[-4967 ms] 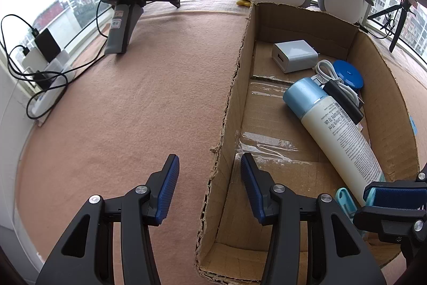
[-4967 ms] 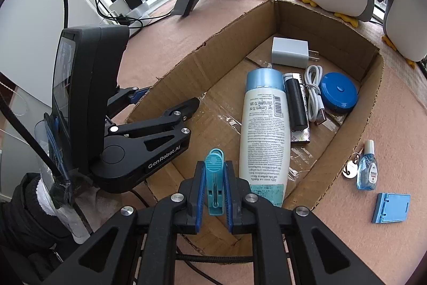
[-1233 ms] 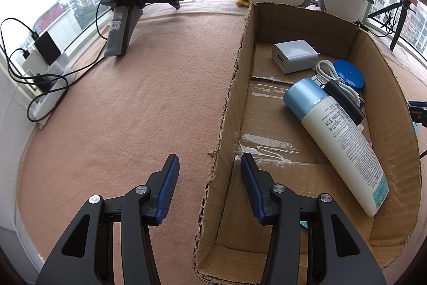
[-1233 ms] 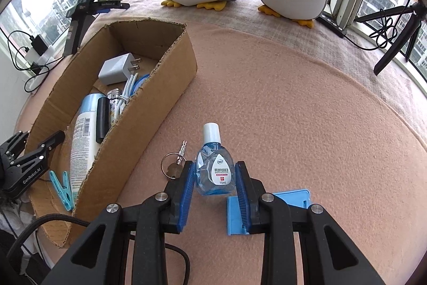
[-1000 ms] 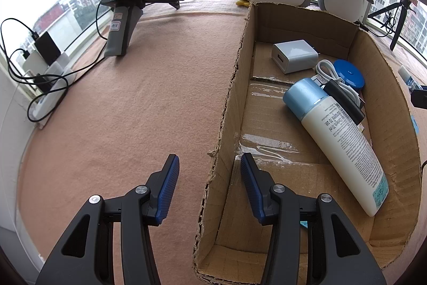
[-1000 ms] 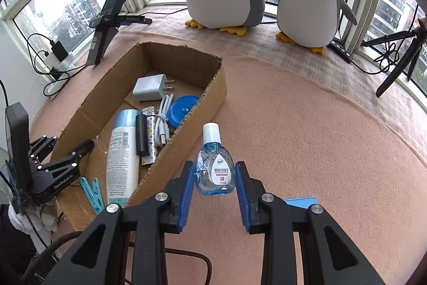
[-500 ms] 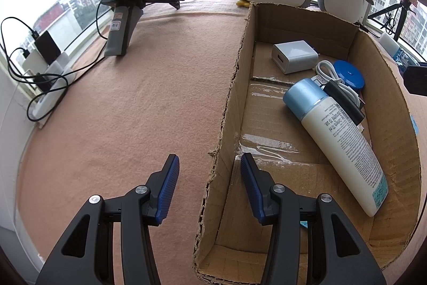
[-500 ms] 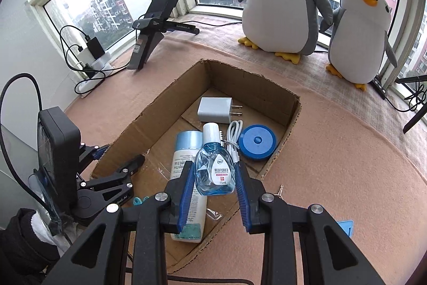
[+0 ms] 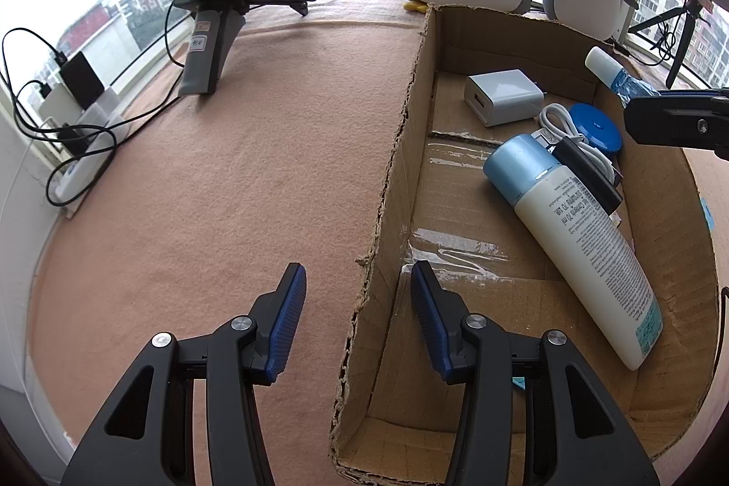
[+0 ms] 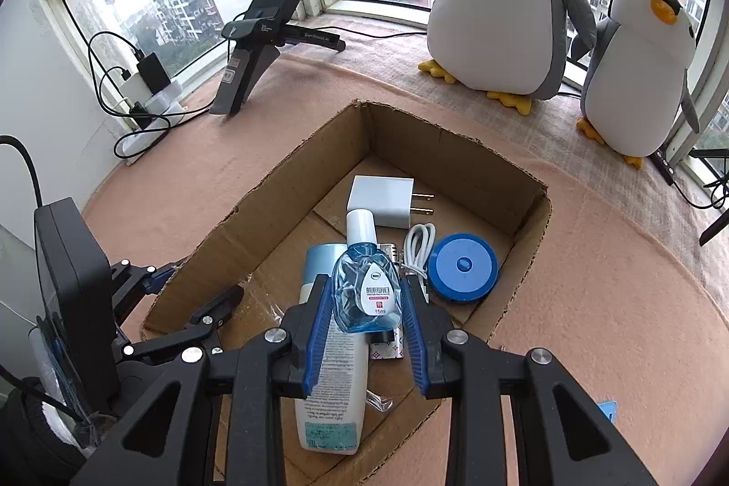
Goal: Organize rigid objects
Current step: 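Carry the eye-drop bottle into the box and open the right gripper, then move the right tool back to the silver key ring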
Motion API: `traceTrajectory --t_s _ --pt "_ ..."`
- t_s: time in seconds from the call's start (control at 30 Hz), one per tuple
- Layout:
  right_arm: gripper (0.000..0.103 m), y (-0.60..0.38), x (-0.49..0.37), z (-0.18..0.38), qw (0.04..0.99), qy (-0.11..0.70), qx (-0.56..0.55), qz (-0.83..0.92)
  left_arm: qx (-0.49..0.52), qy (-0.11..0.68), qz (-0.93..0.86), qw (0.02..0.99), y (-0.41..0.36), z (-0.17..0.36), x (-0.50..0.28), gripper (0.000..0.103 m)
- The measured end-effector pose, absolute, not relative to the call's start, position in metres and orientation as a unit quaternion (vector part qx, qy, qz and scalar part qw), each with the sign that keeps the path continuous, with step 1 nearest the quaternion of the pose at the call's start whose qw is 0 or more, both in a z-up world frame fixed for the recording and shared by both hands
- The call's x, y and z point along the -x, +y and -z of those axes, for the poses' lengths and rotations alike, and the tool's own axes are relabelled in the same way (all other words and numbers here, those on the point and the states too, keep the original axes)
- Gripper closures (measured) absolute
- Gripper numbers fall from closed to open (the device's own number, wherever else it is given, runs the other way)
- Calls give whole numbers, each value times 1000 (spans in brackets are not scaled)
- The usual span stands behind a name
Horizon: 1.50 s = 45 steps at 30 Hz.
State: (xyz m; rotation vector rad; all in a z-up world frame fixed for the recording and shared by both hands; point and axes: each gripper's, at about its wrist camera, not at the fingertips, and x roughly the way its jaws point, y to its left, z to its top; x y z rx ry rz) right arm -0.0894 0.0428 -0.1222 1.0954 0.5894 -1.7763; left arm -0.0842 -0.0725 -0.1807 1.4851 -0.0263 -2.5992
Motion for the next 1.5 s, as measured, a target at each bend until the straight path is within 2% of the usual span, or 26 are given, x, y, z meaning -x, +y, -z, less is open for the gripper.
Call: traceTrajectory --t_s 0.27,0.3,0.4,0.43,0.83,1.5 --pt "75 39 92 122 468 245 -442 725 -495 -9 866 74 -73 181 84 56" --pt "71 38 92 121 471 243 -443 723 -494 -9 866 74 -73 181 85 56" --pt "49 38 91 119 470 242 -436 728 -495 -9 866 74 -73 181 84 56" --pt "48 39 91 118 469 243 -434 730 -495 -9 866 74 -73 181 84 56" --pt "41 43 97 114 462 239 -432 737 -494 -8 866 74 -73 181 84 56" --pt "40 93 110 98 451 227 -429 749 -494 -9 866 74 -73 181 84 56"
